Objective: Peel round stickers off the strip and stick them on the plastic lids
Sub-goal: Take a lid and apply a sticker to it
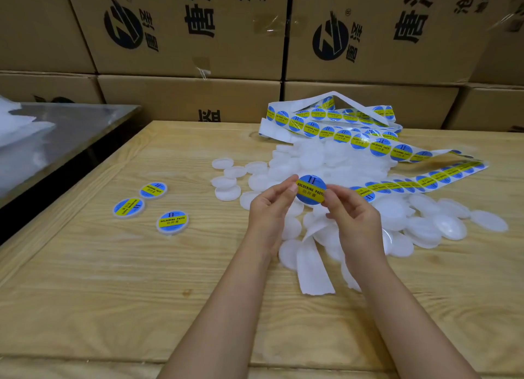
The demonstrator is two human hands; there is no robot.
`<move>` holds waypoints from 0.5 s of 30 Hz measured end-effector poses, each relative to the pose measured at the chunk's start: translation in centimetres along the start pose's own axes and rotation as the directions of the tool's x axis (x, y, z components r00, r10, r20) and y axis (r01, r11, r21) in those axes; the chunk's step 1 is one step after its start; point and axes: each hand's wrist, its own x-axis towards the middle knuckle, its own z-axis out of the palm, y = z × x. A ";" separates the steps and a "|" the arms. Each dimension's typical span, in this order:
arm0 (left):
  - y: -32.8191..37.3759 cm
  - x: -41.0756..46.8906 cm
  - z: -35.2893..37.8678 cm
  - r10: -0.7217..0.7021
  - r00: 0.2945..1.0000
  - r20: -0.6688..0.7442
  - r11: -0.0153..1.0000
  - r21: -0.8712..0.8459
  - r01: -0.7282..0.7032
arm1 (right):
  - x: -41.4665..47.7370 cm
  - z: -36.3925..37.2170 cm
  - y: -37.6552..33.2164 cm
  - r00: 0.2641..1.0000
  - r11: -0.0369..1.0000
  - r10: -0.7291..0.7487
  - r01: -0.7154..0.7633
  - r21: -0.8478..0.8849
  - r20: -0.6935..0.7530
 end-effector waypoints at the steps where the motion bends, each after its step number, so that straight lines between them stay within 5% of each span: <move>1: -0.1 0.1 -0.1 0.014 1.000 -0.002 1.000 0.004 -0.014 | 0.1 0.0 0.2 0.999 0.999 0.034 -0.034 -0.020 0.009; 5: -0.3 0.1 -0.5 0.032 0.999 0.037 0.999 0.019 -0.033 | 0.3 -0.1 0.8 0.997 0.996 0.071 -0.073 -0.046 -0.041; 11: -0.2 0.5 -2.1 0.129 0.989 -0.071 0.910 0.405 -0.090 | 0.6 -0.3 1.1 0.989 0.994 0.073 -0.083 -0.072 -0.132; 13: 0.0 0.4 -3.2 0.215 0.966 -0.145 0.762 0.644 -0.073 | 0.7 -0.3 1.0 0.988 0.995 0.070 -0.080 -0.063 -0.139; 15: -0.3 0.3 -4.2 0.210 0.966 -0.149 0.494 0.869 0.026 | 0.5 -0.2 0.9 0.990 0.995 0.058 -0.068 -0.070 -0.131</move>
